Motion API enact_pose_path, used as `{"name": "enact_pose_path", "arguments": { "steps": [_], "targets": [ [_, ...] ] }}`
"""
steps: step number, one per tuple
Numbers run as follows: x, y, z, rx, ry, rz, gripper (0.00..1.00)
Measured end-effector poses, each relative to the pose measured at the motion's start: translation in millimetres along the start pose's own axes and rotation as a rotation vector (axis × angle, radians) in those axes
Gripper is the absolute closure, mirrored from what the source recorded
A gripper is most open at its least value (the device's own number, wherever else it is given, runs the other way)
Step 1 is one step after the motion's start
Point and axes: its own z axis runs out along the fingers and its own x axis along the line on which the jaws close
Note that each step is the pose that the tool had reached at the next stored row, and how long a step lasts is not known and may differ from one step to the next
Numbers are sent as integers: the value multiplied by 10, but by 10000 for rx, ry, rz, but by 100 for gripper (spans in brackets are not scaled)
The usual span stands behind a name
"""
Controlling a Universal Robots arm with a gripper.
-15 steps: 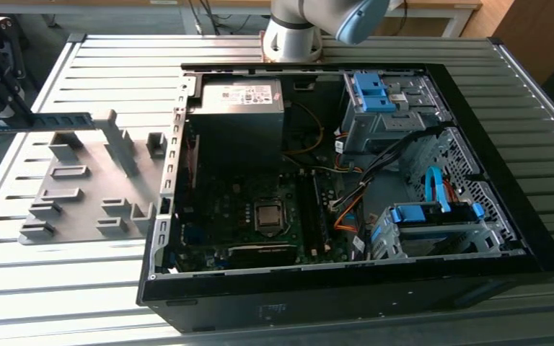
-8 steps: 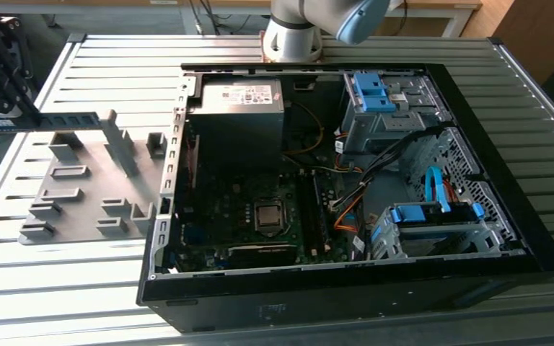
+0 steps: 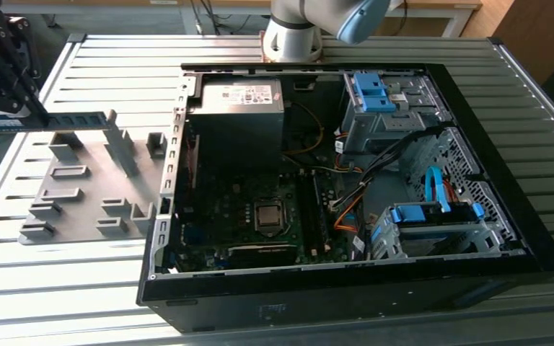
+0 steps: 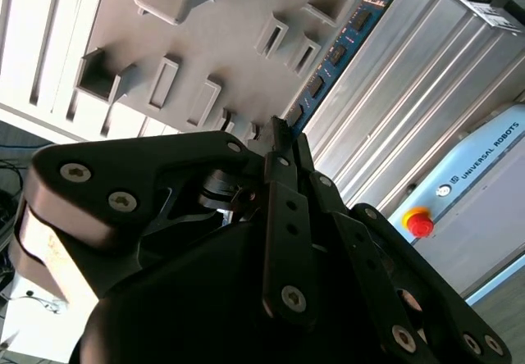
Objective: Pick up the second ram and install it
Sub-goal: 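Pick up the second ram and move it above second insertion slot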
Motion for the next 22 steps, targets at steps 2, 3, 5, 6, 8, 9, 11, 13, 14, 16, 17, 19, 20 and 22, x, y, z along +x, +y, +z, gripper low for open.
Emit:
{"name": "enact_pose_path", "arguments": {
  "steps": [2, 3, 5, 6, 8, 9, 11, 13, 14, 16, 17, 19, 20, 22],
  "targets": [
    [0, -20, 0, -1, 1, 0, 86],
    [-1, -29, 0, -1, 1, 0, 86],
    [-1, -49, 0, -1, 1, 0, 86],
    [-1, -60, 0, -1, 1, 0, 86],
    [-2, -80, -1, -2, 1, 0, 86],
    [-2, -91, 0, -1, 0, 0, 86],
    [-2, -111, 0, -1, 1, 0, 86],
    [-3, -132, 0, -1, 0, 1, 86],
    [-3, -143, 0, 0, 1, 0, 86],
    [-3, -163, 0, -1, 1, 0, 86],
    [-3, -172, 0, -1, 1, 0, 86],
    [-4, -192, 0, 0, 0, 0, 86],
    [-4, -201, 0, -1, 0, 0, 86],
    [-4, -218, 1, 0, 0, 0, 86]
  ]
}}
